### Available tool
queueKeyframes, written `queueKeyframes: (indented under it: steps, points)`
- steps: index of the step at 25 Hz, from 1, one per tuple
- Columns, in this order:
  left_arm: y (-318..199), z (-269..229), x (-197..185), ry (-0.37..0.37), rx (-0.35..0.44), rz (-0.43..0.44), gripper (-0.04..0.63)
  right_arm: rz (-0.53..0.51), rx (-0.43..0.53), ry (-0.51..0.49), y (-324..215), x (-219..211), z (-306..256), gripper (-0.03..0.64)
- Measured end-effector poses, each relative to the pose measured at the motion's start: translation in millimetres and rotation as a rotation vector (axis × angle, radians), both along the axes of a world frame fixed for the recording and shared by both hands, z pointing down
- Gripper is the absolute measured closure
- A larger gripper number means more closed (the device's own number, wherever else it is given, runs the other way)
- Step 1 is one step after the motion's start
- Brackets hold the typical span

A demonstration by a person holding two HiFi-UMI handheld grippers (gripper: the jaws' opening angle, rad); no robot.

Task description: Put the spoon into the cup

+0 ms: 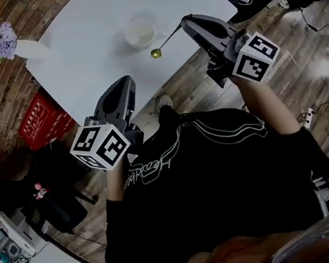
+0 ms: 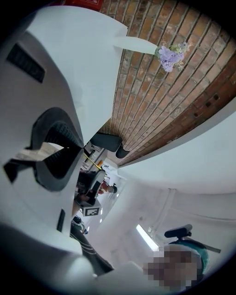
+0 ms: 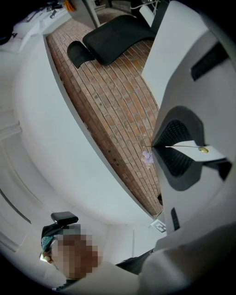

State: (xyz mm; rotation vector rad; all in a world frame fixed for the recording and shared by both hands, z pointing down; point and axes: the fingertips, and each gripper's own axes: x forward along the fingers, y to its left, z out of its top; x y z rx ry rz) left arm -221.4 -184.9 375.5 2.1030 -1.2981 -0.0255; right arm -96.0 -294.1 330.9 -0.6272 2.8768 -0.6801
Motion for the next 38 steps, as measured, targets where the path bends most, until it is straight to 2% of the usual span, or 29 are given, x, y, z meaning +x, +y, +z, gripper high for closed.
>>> queueKeyframes:
  steps: [9, 14, 26, 38]
  points:
    - [-34.6, 21.8, -34.8, 0.032, -0.059, 0.007, 0.592, 0.059, 0.012, 0.077, -52.2, -43.5, 29.9, 0.618]
    - [-48.6, 42.8, -49.4, 0.068, -0.106, 0.003, 0.591, 0.093, 0.035, 0.173, -70.9, -63.1, 63.1, 0.618]
    - [-75.3, 86.0, -73.6, 0.019, -0.194, 0.005, 0.591, 0.087, -0.069, 0.231, -93.0, -81.9, 126.3, 0.618]
    - [-93.6, 105.6, -86.5, 0.035, -0.229, 0.005, 0.592, 0.084, -0.155, 0.230, -100.9, -84.2, 156.7, 0.618]
